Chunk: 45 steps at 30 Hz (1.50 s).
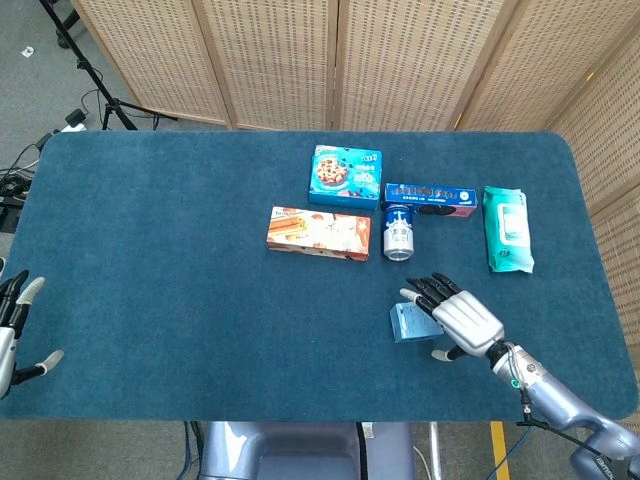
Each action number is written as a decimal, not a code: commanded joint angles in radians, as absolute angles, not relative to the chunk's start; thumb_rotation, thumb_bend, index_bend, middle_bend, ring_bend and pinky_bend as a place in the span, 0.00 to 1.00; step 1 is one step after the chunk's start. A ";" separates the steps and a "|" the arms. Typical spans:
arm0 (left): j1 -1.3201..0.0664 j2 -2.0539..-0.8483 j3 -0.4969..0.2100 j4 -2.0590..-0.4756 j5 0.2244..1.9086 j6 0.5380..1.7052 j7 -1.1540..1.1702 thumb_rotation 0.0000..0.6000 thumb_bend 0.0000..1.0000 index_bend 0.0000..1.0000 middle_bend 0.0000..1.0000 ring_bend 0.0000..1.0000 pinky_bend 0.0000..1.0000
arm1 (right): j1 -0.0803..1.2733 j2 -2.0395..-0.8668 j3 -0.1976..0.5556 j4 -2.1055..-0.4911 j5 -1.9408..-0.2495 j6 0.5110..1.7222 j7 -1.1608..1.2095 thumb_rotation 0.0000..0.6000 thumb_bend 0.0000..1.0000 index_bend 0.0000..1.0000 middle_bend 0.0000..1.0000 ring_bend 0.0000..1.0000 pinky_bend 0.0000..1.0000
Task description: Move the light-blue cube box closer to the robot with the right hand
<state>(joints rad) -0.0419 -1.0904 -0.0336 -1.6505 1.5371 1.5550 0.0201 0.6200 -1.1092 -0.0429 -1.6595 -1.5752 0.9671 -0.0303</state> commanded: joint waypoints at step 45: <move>-0.045 -1.085 -0.038 -1.646 1.527 1.548 0.008 1.00 0.00 0.00 0.00 0.00 0.00 | 0.640 -1.316 0.015 -1.542 -1.523 1.148 0.010 1.00 0.44 0.46 0.49 0.35 0.57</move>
